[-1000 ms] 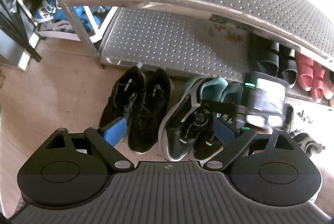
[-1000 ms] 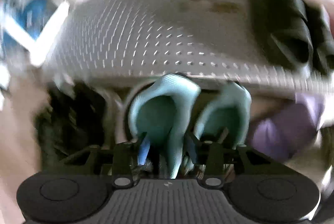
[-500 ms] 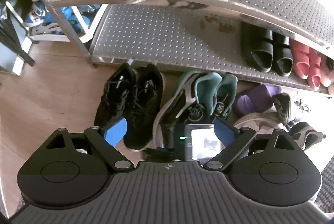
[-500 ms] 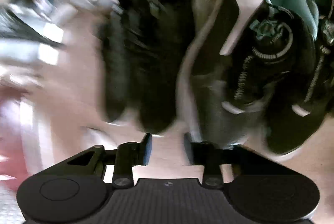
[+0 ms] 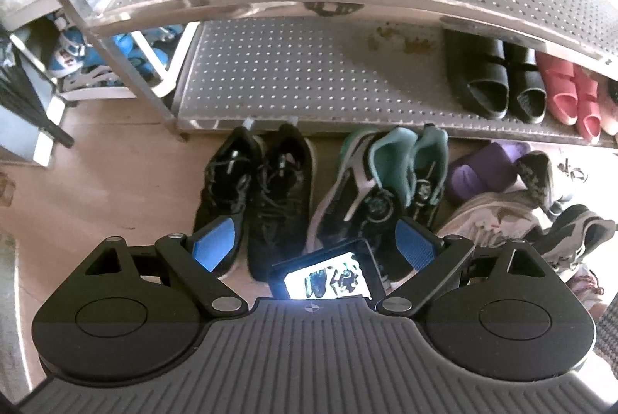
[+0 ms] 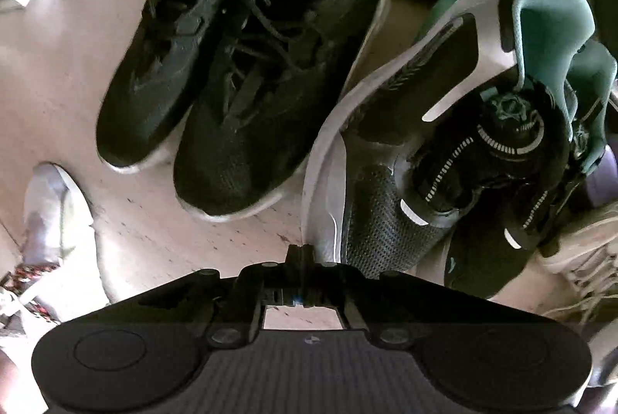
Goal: Organize scattered shoes
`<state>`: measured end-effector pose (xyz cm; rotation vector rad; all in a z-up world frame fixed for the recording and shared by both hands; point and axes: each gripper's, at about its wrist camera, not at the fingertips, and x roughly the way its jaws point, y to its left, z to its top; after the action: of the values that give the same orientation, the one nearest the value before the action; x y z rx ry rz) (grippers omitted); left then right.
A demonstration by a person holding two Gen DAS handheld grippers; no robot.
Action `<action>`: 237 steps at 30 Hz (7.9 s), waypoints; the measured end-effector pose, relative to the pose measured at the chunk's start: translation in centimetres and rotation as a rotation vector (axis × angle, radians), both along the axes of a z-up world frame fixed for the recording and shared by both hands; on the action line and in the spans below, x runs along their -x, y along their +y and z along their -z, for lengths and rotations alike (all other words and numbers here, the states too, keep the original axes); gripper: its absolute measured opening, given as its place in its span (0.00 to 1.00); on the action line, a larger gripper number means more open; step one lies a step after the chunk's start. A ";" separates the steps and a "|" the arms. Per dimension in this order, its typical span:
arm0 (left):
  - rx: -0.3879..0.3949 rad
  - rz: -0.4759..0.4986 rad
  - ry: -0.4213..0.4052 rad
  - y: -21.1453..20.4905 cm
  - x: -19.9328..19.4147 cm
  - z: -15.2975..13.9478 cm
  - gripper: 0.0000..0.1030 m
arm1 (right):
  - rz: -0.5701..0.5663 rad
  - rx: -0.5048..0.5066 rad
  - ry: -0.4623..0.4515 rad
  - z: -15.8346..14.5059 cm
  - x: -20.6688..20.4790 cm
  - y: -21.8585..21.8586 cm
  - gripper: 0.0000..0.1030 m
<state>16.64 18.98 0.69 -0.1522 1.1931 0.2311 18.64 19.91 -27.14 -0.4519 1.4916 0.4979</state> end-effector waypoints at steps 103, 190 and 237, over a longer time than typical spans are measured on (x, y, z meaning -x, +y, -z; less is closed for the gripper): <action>-0.041 0.053 0.030 -3.0 -0.4 1.4 0.92 | 0.350 -0.289 0.196 -2.2 -0.7 -20.0 0.42; 0.140 0.464 0.053 -28.0 1.8 9.4 0.66 | 0.661 -0.410 -0.208 -30.6 -6.7 -45.6 0.49; 0.221 -0.121 0.085 -18.9 11.1 8.0 0.15 | 0.790 -0.534 -0.142 -30.9 -6.9 -43.1 0.81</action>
<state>5.52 0.10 -7.27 -0.4117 1.2944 0.2124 25.52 -23.19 3.71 0.5052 1.2121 0.2031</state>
